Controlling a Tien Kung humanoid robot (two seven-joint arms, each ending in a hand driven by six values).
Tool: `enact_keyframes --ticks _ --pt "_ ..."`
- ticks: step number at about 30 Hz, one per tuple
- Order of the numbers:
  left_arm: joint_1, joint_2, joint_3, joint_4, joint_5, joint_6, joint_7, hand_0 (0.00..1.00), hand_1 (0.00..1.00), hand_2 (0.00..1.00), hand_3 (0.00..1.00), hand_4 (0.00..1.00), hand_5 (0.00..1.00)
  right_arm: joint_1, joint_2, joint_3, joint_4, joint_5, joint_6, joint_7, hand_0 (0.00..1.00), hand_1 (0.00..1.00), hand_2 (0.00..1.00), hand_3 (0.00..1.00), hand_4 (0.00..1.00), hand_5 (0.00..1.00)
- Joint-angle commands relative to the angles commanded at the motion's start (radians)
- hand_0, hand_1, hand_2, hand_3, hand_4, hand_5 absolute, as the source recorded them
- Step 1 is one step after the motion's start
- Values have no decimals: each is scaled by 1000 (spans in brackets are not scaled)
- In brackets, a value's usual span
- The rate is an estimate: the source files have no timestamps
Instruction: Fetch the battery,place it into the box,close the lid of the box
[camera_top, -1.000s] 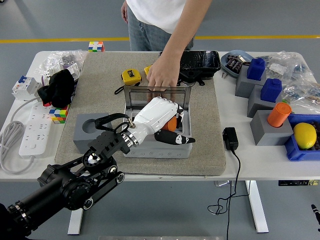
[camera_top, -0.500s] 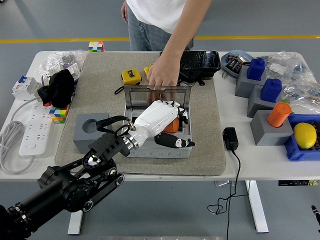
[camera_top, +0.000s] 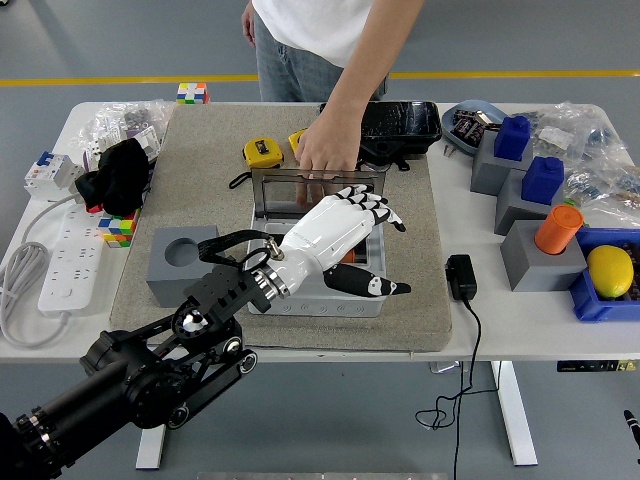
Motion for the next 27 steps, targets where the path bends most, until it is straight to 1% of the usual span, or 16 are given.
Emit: enact_keyframes --ticks 2,3,6,8,9,12,14,15,19,20,21,23,25,26,27 --pt "0 2 -3 -15 -8 -18 2 736 668 614 600 998 726 1 0 -1 0 1 0 0 877 879 835 869 998 998" --pt "-1 3 -5 -22 -14 -30 2 506 520 543 517 998 766 1 1 2 0 0 0 0 877 879 835 868 998 998" --pt "-1 6 -6 -38 -24 -48 3 506 520 543 517 998 766 2 1 2 0 1 0 0 877 879 835 868 998 998" --pt "0 10 -10 -57 -28 -82 17 506 520 543 517 998 766 2 1 4 0 1 0 1 877 879 835 868 998 998" --pt "1 12 -11 -63 -28 -92 21 378 392 525 530 998 833 3 1 4 0 2 0 1 878 878 835 868 998 998" --pt "3 21 -21 -95 -21 -163 56 378 392 525 530 998 833 2 3 5 0 3 0 2 878 878 835 868 998 998" --pt "4 29 -30 -118 -19 -219 78 378 392 525 530 998 833 1 3 7 0 3 -1 2 878 878 835 868 998 998" --pt "5 33 -34 -128 -23 -232 81 414 460 541 545 998 858 1 4 9 0 2 -1 2 877 877 835 869 998 998" --pt "10 48 -55 -179 -57 -270 92 414 460 541 545 998 858 0 5 11 0 4 -1 2 877 877 835 869 998 998" --pt "10 58 -57 -203 -92 -299 107 414 460 541 545 998 858 0 6 12 0 4 -1 2 877 877 835 869 998 998" --pt "10 64 -59 -221 -124 -325 121 349 426 545 553 998 865 0 6 13 0 4 -1 2 875 877 835 869 998 998" --pt "9 76 -65 -263 -200 -396 164 349 426 545 553 998 865 0 6 14 0 4 -1 2 875 877 835 869 998 998" --pt "9 86 -86 -311 -276 -473 228 349 426 545 553 998 865 1 6 14 0 6 -1 3 875 877 835 869 998 998" --pt "10 88 -100 -330 -315 -512 258 349 426 545 553 998 865 1 6 14 0 7 -1 3 875 877 835 869 998 998" --pt "12 87 -115 -348 -360 -557 288 441 622 622 619 998 850 2 6 13 0 7 -1 3 875 877 835 868 998 998"
